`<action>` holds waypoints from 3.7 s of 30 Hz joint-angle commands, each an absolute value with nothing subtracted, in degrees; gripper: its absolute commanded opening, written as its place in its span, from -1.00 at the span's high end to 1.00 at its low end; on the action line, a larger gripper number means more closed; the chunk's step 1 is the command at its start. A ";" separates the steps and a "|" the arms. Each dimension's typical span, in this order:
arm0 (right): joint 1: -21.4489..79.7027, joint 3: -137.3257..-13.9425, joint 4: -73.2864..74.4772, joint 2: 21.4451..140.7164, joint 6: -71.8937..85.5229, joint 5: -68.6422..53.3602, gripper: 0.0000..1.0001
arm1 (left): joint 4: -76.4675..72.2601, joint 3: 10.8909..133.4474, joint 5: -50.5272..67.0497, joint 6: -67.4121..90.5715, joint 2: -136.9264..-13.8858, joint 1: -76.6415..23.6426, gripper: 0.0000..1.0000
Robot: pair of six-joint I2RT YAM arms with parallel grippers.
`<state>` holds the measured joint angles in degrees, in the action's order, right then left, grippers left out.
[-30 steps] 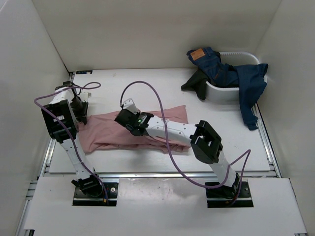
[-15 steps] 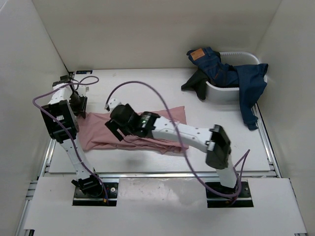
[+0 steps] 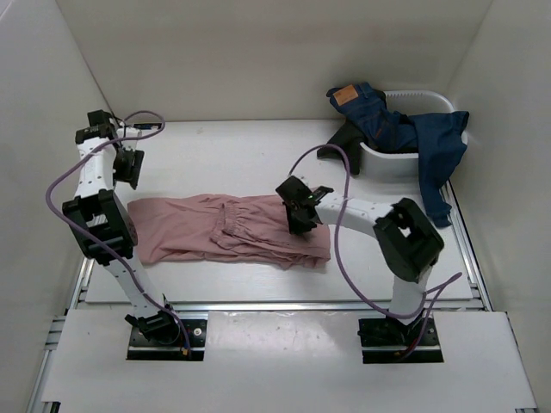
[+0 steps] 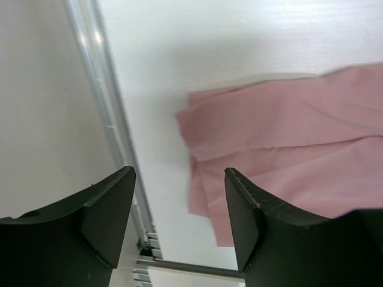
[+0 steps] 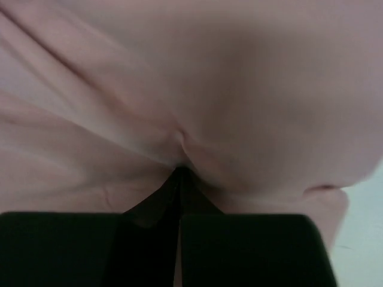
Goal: Fold and stack the trousers
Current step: Fold the trousers
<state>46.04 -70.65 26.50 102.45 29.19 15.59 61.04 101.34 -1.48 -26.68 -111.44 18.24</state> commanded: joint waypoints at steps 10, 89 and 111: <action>44.22 -76.38 29.00 93.09 32.50 14.93 0.17 | 72.95 108.22 9.41 -26.54 -107.67 1.80 -0.35; 38.06 -127.36 67.68 121.37 29.70 -0.87 1.00 | 60.12 99.41 18.09 -17.75 -127.09 -24.43 0.38; 43.33 -120.58 44.47 122.34 41.76 -13.53 -0.34 | 59.50 95.62 14.79 -17.58 -121.65 -20.14 0.40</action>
